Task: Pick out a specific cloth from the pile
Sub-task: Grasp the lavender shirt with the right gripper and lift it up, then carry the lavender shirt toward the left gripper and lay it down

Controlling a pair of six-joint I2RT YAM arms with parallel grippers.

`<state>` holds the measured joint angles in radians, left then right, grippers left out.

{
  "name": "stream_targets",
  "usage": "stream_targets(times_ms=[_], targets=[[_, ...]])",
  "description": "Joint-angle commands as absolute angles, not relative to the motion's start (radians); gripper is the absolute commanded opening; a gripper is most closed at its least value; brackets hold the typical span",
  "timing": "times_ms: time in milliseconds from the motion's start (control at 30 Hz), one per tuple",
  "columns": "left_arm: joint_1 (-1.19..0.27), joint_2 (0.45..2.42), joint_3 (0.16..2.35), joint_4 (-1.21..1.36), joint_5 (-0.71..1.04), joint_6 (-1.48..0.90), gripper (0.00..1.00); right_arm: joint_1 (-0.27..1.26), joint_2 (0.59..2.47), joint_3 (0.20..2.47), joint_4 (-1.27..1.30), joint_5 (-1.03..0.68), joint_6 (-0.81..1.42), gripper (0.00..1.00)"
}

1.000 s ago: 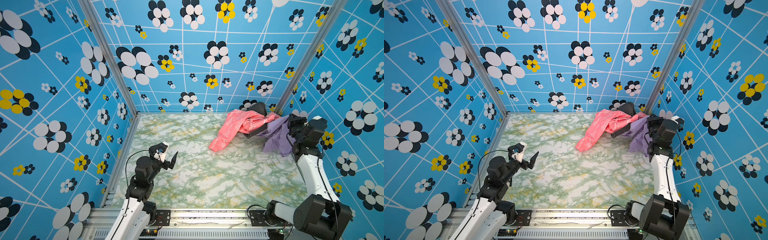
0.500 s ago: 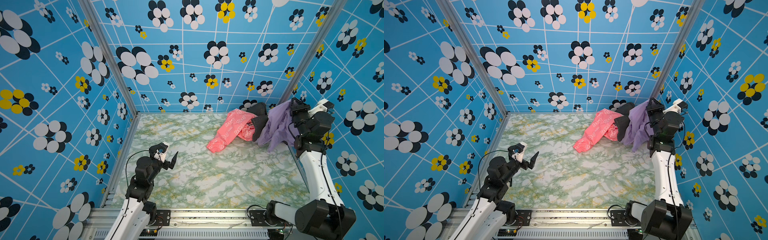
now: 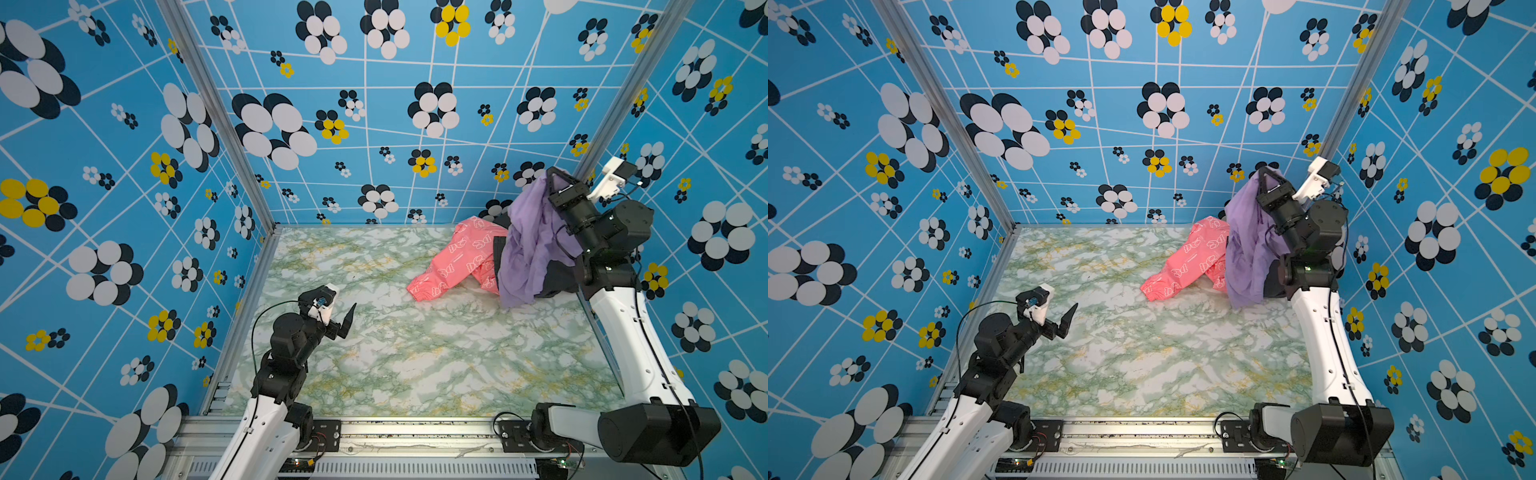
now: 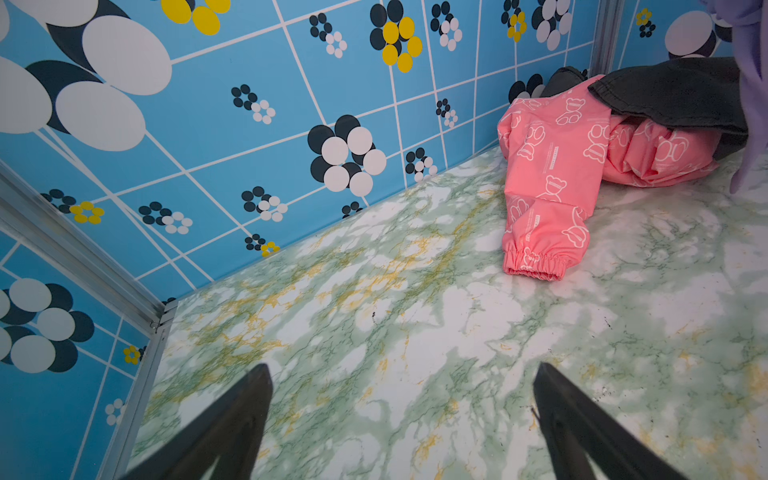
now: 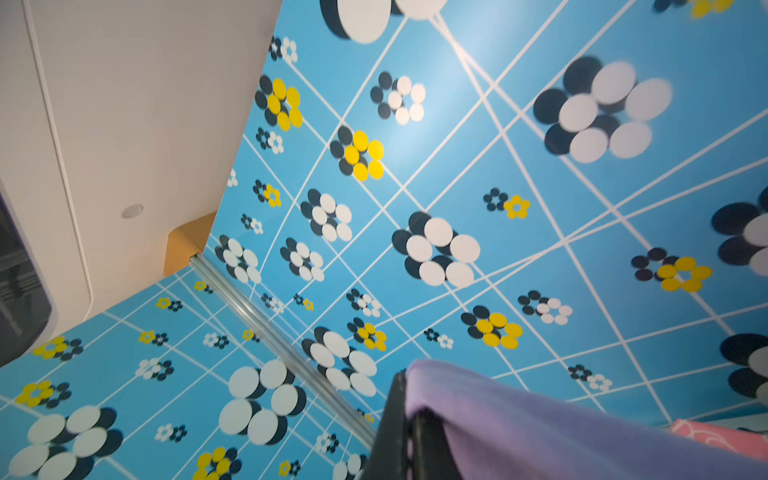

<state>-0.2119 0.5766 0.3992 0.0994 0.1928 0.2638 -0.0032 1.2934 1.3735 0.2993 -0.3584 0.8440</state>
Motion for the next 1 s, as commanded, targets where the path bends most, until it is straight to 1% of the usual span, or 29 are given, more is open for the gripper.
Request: stream_targets(times_ms=[0, 33, 167, 200, 267, 333, 367, 433, 633, 733, 967], targets=[[-0.222, 0.568, 0.397, 0.090, 0.178, 0.281, 0.99, 0.106, 1.316, 1.429, 0.168, -0.453, 0.605, 0.00], [-0.222, 0.569, 0.397, 0.090, 0.176, 0.282, 0.99, 0.177, 1.323, 1.437, 0.103, -0.461, 0.533, 0.00], [-0.225, 0.571, 0.397, 0.090, 0.175, 0.284, 0.99, 0.351, 1.358, 1.424, -0.130, -0.457, 0.279, 0.00], [-0.227, 0.575, 0.397, 0.090, 0.176, 0.284, 0.99, 0.394, 1.375, 1.419, -0.185, -0.459, 0.219, 0.06], [-0.229, 0.578, 0.398, 0.089, 0.178, 0.285, 0.99, 0.462, 1.412, 1.426, -0.304, -0.455, 0.120, 0.29], [-0.229, 0.582, 0.399, 0.089, 0.178, 0.286, 0.99, 0.510, 1.445, 1.445, -0.412, -0.416, 0.056, 0.47], [-0.229, 0.585, 0.400, 0.089, 0.180, 0.287, 0.99, 0.522, 1.456, 1.449, -0.448, -0.397, 0.037, 0.53], [-0.228, 0.591, 0.399, 0.092, 0.179, 0.288, 0.99, 0.528, 1.462, 1.446, -0.487, -0.353, 0.023, 0.61], [-0.228, 0.614, 0.405, 0.100, 0.187, 0.291, 0.99, 0.526, 1.381, 1.351, -0.455, -0.168, -0.009, 0.68], [-0.229, 0.615, 0.408, 0.094, 0.189, 0.295, 0.99, 0.523, 1.357, 1.299, -0.458, -0.089, -0.011, 0.69], [-0.235, 0.607, 0.403, 0.089, 0.181, 0.296, 0.99, 0.523, 1.401, 1.232, -0.482, -0.023, 0.043, 0.70]])
